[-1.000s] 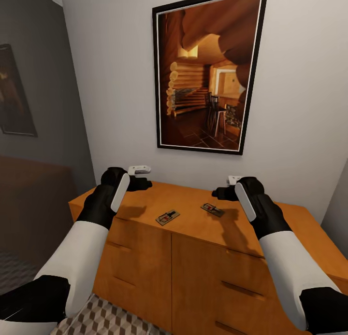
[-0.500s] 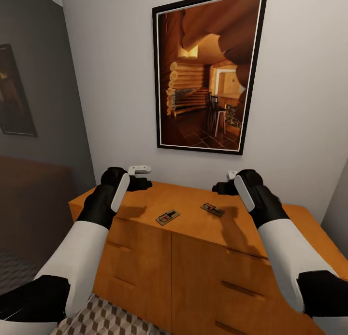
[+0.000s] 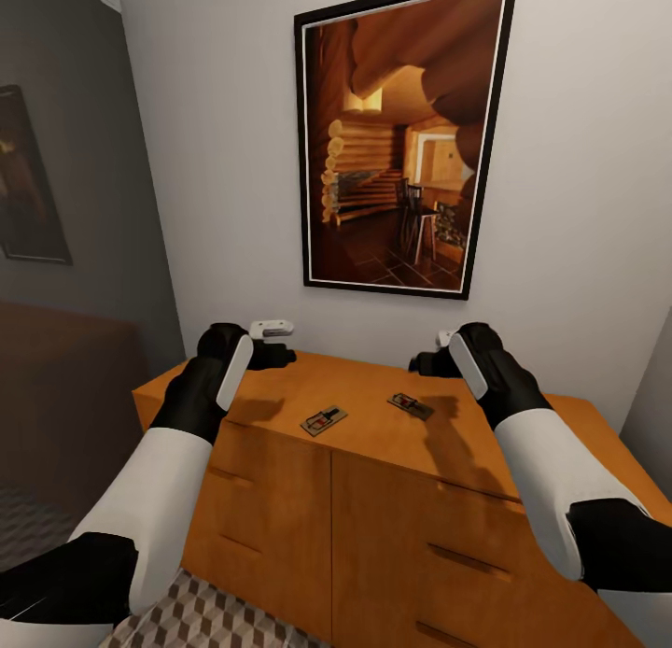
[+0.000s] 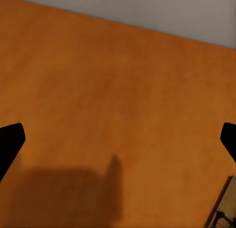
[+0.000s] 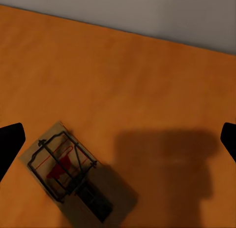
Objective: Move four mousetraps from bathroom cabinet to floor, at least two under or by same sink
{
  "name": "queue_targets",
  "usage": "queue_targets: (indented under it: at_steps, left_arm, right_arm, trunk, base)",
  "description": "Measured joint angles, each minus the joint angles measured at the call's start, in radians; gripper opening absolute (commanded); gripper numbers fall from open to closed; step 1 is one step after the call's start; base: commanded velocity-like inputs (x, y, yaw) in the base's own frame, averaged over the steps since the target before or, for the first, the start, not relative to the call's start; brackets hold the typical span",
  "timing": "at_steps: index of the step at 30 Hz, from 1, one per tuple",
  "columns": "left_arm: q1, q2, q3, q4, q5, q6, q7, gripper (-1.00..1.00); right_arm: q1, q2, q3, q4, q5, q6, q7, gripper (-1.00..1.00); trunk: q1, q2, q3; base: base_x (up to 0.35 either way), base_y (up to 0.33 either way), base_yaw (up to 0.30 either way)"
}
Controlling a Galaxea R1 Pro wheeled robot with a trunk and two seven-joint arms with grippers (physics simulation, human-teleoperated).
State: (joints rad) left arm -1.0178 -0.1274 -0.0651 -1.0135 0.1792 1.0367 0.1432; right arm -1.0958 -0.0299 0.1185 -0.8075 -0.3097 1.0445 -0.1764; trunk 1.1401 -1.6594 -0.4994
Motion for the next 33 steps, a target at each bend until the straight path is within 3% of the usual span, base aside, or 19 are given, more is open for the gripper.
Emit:
queue_targets:
  at_steps: [15,33]
  left_arm:
    - [0.000,-0.010,0.000,0.000,0.001,0.000,0.000,1.00]
    - [0.000,-0.015,0.000,0.001,0.002,0.000,0.000,1.00]
  right_arm:
    - [-0.003,0.004,0.004,0.019,-0.065,0.000,0.000,1.00]
    - [-0.003,0.005,0.006,0.018,-0.072,0.000,-0.005,1.00]
  trunk:
    - [0.000,0.000,0.000]
    - [0.000,0.000,0.000]
  base:
    - [0.000,0.000,0.000]
    - [0.000,0.000,0.000]
